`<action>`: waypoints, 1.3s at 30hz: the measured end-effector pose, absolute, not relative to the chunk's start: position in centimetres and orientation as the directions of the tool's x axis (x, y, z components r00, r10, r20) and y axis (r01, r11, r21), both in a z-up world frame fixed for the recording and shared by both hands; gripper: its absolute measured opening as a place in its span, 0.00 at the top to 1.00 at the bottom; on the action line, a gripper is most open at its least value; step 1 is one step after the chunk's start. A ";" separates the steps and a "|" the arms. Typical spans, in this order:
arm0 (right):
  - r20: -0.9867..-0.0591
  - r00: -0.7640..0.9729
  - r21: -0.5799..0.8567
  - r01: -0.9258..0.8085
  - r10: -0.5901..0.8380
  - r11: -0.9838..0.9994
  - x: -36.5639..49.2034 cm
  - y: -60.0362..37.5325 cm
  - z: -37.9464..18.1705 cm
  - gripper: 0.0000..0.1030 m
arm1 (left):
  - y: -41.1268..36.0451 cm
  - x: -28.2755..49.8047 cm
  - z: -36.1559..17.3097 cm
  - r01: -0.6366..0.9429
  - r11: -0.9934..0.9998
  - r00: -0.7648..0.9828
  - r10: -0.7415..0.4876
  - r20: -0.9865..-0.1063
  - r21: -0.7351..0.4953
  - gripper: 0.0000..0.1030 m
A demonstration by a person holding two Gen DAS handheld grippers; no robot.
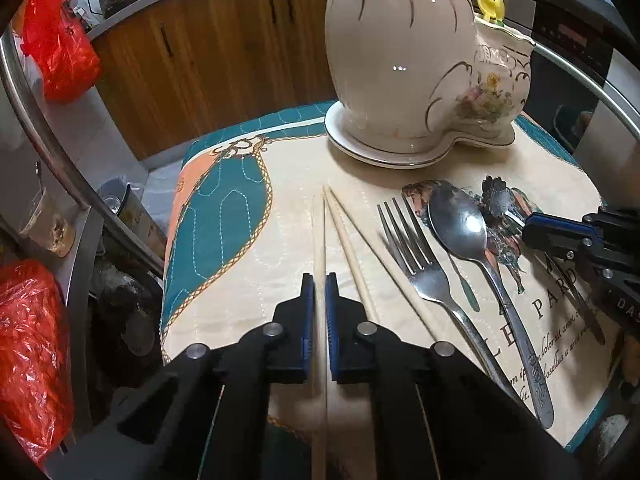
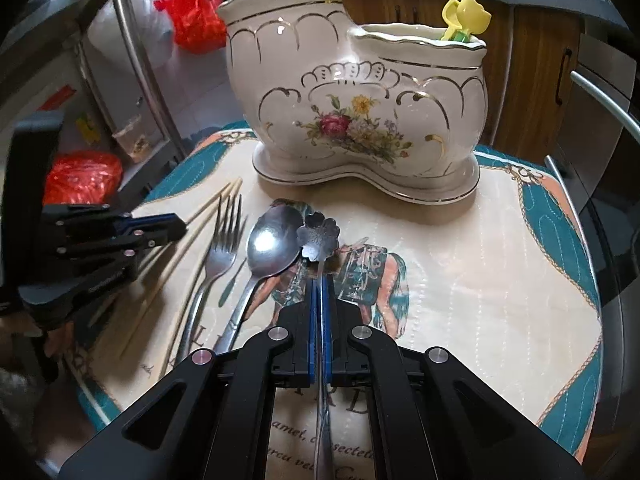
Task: Organize utensils
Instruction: 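Grasp a wooden chopstick with the left gripper while the right grasps the flower-ended steel spoon, then lift the chopstick and flower spoon up over the ceramic holder with both grippers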
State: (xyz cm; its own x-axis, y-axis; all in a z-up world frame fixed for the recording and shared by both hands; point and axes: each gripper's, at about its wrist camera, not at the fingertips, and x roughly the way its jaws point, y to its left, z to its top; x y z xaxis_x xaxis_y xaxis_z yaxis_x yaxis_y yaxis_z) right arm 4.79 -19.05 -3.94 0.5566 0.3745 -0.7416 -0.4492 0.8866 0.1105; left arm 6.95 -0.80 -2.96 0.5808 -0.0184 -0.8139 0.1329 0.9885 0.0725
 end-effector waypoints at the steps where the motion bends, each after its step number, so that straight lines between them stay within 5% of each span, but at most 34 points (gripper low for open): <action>1: -0.737 0.559 0.117 -0.450 0.381 0.885 4.8 -19.1 -3.8 0.96 | -0.7 7.0 -3.0 0.131 0.989 0.580 -0.027 -0.814 0.061 0.94; 9: -0.679 0.580 0.182 -0.459 0.449 0.869 4.3 -20.5 -2.3 0.96 | 1.5 6.2 -1.3 0.079 0.997 0.639 -0.067 -0.766 -0.021 0.94; 17: -0.543 0.663 0.236 -0.468 0.515 0.851 3.6 -22.2 0.8 0.96 | 2.4 3.2 4.1 0.138 0.982 0.817 -0.188 -0.545 -0.132 0.94; 30: -0.192 0.828 0.330 -0.451 0.527 0.829 9.5 -25.6 9.3 0.96 | -0.9 7.1 14.2 0.277 0.946 0.929 -0.309 -0.205 -0.169 0.94; 39: -0.111 0.869 0.409 -0.403 0.483 0.819 15.4 -26.5 10.0 0.96 | -4.0 13.6 15.9 0.294 0.941 0.941 -0.316 -0.125 -0.169 0.94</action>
